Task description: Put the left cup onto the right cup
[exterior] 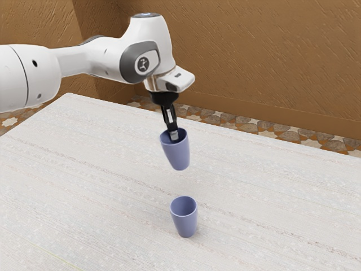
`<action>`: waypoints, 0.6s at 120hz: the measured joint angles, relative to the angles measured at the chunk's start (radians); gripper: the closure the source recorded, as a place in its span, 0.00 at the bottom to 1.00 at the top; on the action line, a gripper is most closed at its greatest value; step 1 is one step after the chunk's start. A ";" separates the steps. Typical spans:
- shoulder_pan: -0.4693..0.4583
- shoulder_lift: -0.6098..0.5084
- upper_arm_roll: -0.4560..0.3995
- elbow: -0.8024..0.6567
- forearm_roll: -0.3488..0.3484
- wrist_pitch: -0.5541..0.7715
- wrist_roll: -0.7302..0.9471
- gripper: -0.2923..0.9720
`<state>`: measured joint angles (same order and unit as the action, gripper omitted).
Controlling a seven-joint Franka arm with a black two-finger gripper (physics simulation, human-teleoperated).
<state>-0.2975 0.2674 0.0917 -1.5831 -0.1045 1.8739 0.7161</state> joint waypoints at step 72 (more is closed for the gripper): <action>-0.061 -0.083 -0.003 -0.135 -0.002 0.005 -0.003 0.85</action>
<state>-0.3582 0.1841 0.0886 -1.7183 -0.1063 1.8786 0.7131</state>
